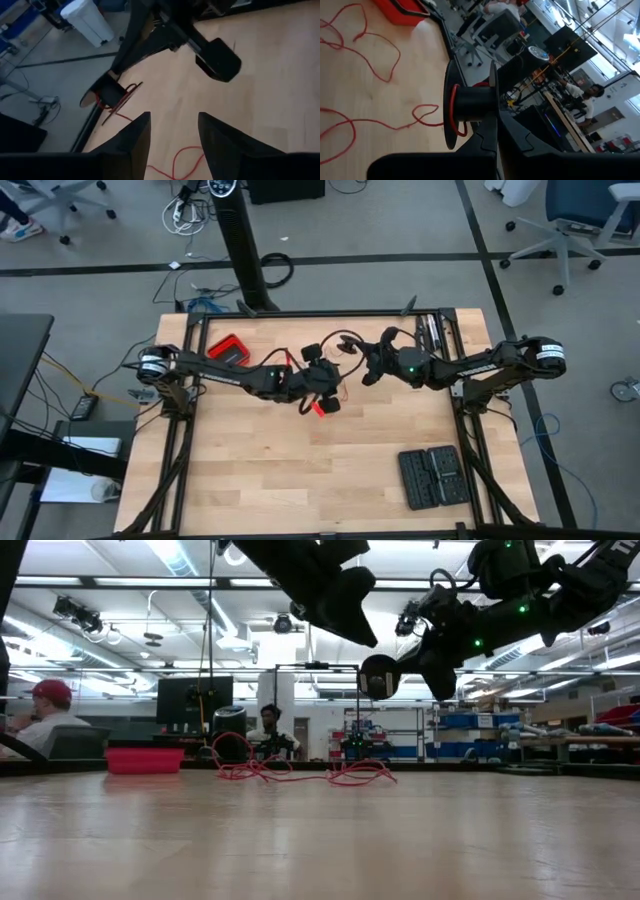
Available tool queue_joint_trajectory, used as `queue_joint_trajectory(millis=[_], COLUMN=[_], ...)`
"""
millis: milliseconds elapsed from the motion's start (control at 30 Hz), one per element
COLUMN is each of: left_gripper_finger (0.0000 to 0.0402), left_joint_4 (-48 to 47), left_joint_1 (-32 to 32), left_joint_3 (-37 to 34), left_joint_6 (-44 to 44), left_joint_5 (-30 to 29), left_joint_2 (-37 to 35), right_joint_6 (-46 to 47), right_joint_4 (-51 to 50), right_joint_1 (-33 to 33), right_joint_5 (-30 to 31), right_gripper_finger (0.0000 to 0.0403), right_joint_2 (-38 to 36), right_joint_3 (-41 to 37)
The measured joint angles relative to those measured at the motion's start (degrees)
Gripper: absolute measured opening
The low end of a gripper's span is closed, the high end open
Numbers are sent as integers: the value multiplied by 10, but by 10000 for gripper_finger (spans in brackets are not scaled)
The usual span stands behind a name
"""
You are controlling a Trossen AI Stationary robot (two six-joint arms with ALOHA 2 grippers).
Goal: Coil cords
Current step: Uncoil the wire to the spool
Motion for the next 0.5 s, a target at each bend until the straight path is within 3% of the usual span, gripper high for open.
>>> queue_joint_trajectory(millis=[300, 500], left_gripper_finger=[168, 168], left_joint_4=[38, 137], left_joint_1=[17, 21], left_joint_3=[-39, -110], left_joint_6=[-62, -89], left_joint_5=[-30, -29], left_joint_2=[0, 0], right_joint_6=[-3, 1], right_joint_4=[-1, 8], right_joint_1=[15, 17], right_joint_5=[1, 30], right_gripper_finger=[0, 0], right_joint_2=[0, 0], right_joint_3=[0, 0])
